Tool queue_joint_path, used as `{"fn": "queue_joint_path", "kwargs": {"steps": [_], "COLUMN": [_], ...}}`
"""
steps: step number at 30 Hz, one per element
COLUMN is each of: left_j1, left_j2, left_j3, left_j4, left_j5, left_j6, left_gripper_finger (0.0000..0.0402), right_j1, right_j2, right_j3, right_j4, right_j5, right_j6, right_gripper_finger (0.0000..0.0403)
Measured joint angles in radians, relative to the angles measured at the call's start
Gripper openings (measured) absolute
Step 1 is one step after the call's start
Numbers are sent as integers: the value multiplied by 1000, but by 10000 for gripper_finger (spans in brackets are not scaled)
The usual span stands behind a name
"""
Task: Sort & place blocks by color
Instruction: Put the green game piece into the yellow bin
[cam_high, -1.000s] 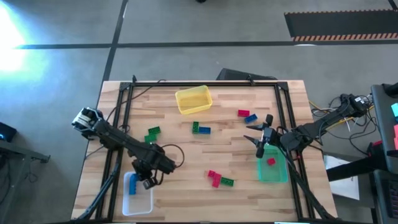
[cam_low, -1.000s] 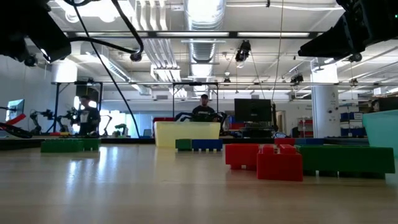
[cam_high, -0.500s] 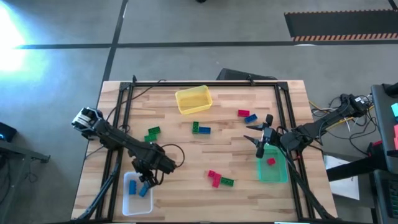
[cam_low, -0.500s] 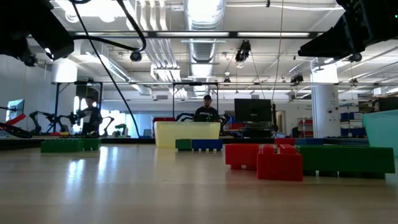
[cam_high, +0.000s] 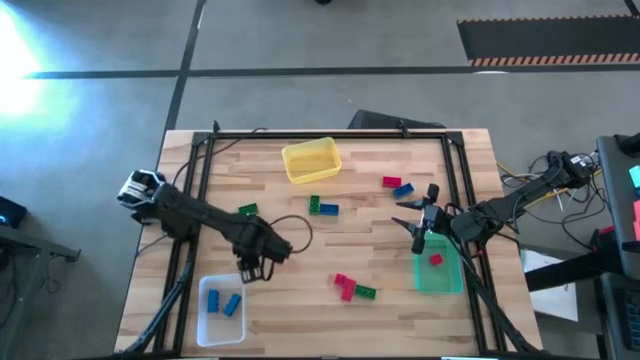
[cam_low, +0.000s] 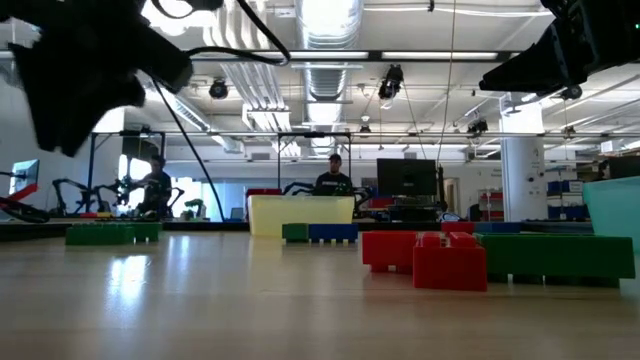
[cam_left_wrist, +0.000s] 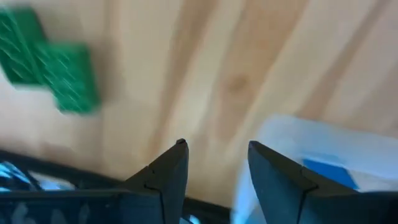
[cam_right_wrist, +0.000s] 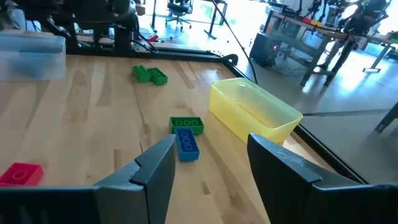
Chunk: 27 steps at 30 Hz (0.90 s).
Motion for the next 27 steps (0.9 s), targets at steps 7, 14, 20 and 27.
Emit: {"fn": "queue_joint_path", "kwargs": {"steps": [7, 14, 20, 27], "left_j1": [180, 454, 596, 598], "left_j2": [-22, -50, -51, -61], "left_j3": [-54, -169, -227, -239], "left_j4": [168, 321, 374, 348], "left_j5": [-107, -197, -186, -187], "left_j6": [323, 523, 573, 565], "left_gripper_finger": [130, 114, 131, 205], "right_j1": [0, 0, 0, 0], "right_j2": [0, 0, 0, 0], "right_j3": [0, 0, 0, 0], "right_j4": [0, 0, -2, 0], "right_j5": [0, 1, -5, -5], "right_j6": [1, 39, 94, 122], "right_gripper_finger": [189, 189, 189, 189]}}
